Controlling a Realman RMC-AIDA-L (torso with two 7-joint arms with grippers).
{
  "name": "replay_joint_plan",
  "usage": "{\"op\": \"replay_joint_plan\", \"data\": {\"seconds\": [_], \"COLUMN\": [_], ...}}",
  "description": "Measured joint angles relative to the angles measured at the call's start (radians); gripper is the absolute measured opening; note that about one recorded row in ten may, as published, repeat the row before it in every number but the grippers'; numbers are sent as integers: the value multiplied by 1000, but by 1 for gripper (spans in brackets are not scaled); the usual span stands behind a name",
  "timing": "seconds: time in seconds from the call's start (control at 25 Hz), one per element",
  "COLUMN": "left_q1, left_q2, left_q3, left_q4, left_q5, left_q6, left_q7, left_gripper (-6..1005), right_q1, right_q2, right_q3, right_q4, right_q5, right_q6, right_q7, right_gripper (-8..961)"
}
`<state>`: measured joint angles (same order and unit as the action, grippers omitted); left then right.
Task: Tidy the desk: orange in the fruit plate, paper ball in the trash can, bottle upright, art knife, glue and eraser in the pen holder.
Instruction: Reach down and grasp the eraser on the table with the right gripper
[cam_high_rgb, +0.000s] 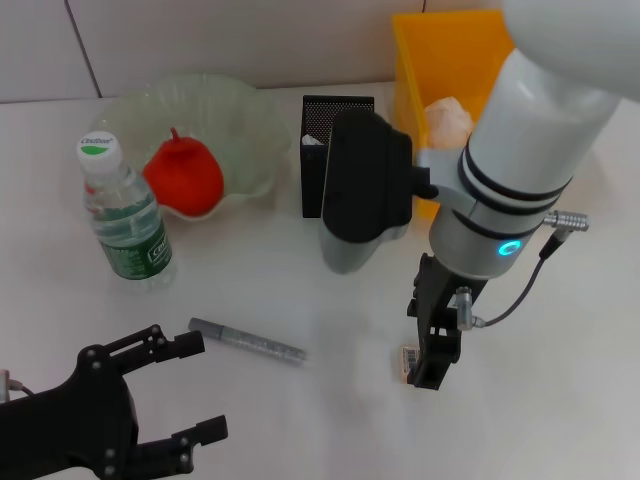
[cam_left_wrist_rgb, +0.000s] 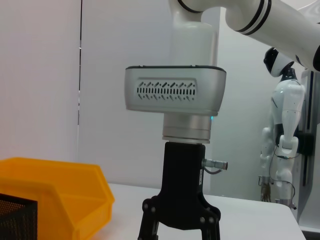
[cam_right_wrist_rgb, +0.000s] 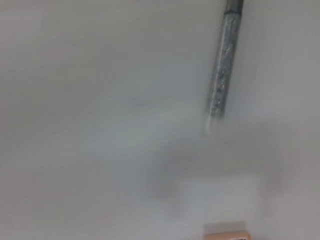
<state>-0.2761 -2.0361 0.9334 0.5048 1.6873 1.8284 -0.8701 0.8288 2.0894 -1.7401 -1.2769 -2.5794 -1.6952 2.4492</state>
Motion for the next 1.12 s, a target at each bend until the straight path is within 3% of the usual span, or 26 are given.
{"op": "replay_joint_plan", "data": {"seconds": [1.12], "left_q1": [-1], "left_q2": [2], "left_q3": [1], "left_q4": [12], "left_q5": [24], "left_q6": [-4], "left_q7": [2], "left_gripper": [796], "right_q1": [13], "right_q2": [1], "right_q3": [-119], "right_q4": [97], "right_q5": [2], "right_q6": [111], "right_q7": [58], "right_gripper": [695]}}
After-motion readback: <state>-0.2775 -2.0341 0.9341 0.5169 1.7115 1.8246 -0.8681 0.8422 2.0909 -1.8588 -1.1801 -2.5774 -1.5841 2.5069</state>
